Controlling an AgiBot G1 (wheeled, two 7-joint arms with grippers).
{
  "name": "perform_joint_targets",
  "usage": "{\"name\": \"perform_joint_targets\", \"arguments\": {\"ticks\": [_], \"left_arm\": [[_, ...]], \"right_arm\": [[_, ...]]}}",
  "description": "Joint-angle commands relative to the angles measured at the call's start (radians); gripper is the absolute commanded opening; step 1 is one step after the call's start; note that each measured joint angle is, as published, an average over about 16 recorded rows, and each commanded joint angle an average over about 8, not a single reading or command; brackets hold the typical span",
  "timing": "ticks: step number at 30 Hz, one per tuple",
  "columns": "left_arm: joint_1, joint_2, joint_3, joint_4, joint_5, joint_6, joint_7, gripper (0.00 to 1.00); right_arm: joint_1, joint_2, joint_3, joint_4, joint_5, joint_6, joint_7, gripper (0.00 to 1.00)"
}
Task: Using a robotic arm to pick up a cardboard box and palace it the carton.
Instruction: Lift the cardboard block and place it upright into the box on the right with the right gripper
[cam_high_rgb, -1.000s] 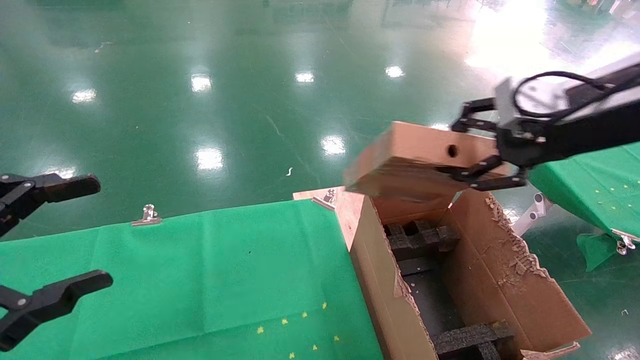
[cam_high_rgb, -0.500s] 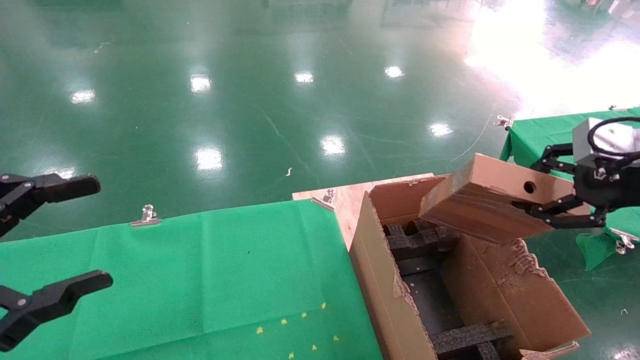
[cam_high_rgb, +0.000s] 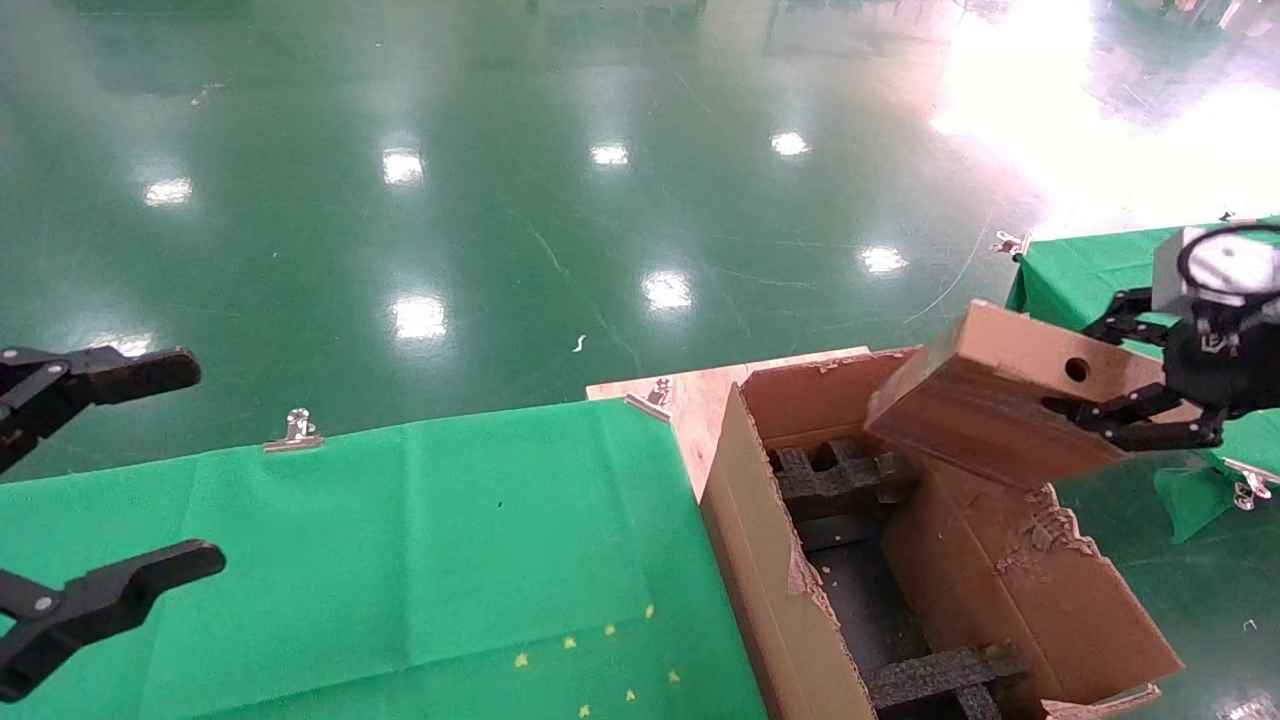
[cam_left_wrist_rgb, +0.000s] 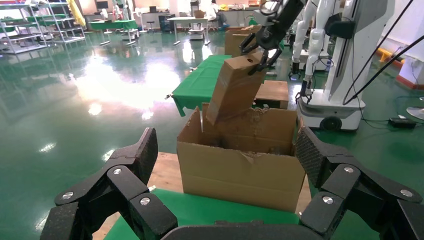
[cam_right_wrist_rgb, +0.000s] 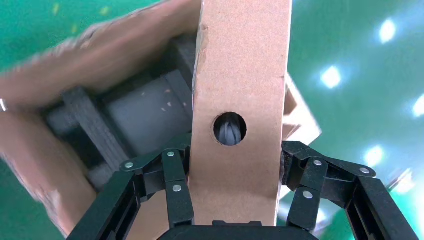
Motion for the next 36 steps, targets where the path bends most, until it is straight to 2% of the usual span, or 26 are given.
{"name": "perform_joint_targets", "arguments": {"ticks": [1,10,14,19,27,36], "left_arm": [[0.0,0.0,0.0,0.0,0.0,0.0,0.0,1.0],[0.0,0.0,0.0,0.0,0.0,0.0,0.0,1.0],[0.0,0.0,0.0,0.0,0.0,0.0,0.0,1.0],[0.0,0.0,0.0,0.0,0.0,-0.001,0.0,1.0],[0.0,0.0,0.0,0.0,0.0,-0.001,0.0,1.0],[0.0,0.0,0.0,0.0,0.0,-0.001,0.0,1.0]], "right_arm": [[-0.012,-0.002,-0.006,-0.019,0.013,0.007,0.057,0.0],[-0.08,0.027,-0.026,-0.06,0.067,0.083,0.422,0.0],[-0.097,0.044,-0.032,-0.058,0.08,0.108,0.533,0.0],[-0.104,0.054,-0.036,-0.059,0.091,0.118,0.58,0.0],[-0.112,0.047,-0.039,-0.062,0.091,0.123,0.583,0.0],[-0.166,0.033,-0.074,-0.035,0.05,0.204,0.693,0.0]]}}
